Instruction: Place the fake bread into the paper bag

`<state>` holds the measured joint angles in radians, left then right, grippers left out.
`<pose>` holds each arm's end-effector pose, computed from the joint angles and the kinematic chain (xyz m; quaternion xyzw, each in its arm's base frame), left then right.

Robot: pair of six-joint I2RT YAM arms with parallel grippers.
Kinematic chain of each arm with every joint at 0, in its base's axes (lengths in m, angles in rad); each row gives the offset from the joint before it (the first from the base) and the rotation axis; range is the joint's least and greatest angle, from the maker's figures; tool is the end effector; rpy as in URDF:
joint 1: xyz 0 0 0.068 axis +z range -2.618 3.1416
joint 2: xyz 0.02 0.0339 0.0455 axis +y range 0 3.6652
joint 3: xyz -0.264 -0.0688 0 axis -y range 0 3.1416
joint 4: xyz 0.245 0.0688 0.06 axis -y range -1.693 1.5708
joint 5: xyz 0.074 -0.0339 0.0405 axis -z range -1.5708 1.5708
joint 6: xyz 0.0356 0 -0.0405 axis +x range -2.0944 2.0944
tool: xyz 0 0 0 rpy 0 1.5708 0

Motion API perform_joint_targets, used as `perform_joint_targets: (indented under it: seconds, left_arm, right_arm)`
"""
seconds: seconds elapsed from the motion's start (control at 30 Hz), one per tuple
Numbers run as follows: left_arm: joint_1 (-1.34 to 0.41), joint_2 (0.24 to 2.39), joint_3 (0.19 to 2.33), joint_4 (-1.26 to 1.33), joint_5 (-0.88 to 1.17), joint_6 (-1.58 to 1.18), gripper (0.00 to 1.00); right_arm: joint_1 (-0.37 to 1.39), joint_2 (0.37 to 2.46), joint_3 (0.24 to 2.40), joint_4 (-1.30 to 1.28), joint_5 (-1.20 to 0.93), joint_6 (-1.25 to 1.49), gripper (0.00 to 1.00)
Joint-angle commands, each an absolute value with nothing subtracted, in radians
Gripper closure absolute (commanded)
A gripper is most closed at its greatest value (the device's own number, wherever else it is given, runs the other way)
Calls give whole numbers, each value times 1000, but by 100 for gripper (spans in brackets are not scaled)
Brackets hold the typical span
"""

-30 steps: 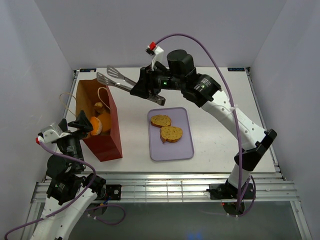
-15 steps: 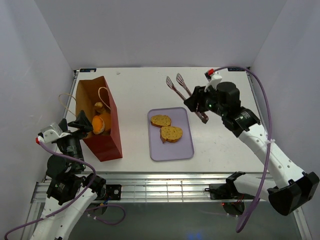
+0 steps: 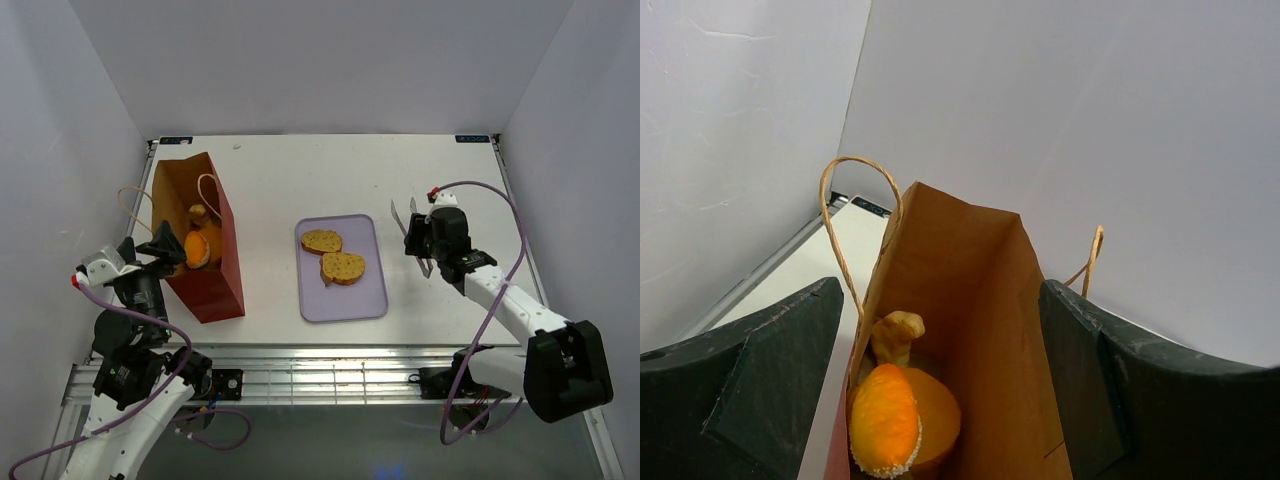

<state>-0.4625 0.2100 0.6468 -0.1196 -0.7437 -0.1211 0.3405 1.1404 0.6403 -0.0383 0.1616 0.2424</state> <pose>0.0587 -0.0024 0.3578 -0.1972 0.5885 -0.0130 0.7840 0.2350 0.0772 0.2326 -0.0027 0.8678 0.0741 0.4914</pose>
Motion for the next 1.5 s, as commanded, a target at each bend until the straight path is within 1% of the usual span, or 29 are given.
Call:
perform_joint_targets:
  seconds: [0.0, 0.1, 0.43, 0.57, 0.63, 0.8, 0.93, 1.17, 1.27, 1.3, 1.33, 1.47]
  left_arm:
    - [-471, 219, 646, -121, -730, -120, 10]
    - [-476, 218, 643, -120, -730, -118, 10]
    - [-480, 215, 643, -118, -735, -115, 10]
    - [-482, 218, 643, -120, -732, -117, 10]
    - [-482, 216, 643, -121, -735, -117, 10]
    - [-482, 216, 643, -120, -735, -117, 10]
    - [-482, 221, 643, -121, -733, -117, 10]
    - [-482, 206, 658, -130, -726, -120, 10]
    - [-482, 198, 660, -104, -721, -91, 8]
    - [-482, 213, 670, -118, -713, -89, 7]
    - [-482, 227, 686, -129, -710, -89, 6]
    - [-482, 336, 793, -192, -680, -84, 2]
  right_arm:
    - [319, 1196, 621, 152, 190, 230, 45]
    - [319, 1250, 608, 173, 196, 241, 44]
    - [316, 1374, 569, 206, 215, 256, 37]
    - [316, 1384, 558, 201, 206, 262, 33]
    - [316, 1390, 558, 196, 203, 268, 27]
    - [316, 1393, 561, 186, 193, 279, 25]
    - [318, 1388, 574, 160, 193, 278, 21]
    - [318, 1330, 653, 83, 146, 281, 15]
    - [316, 1307, 736, 5, 101, 279, 14]
    - [318, 1299, 758, 0, 92, 279, 13]
    - [316, 1283, 800, -36, 66, 275, 10]
    - [316, 1235, 917, -121, 54, 272, 10]
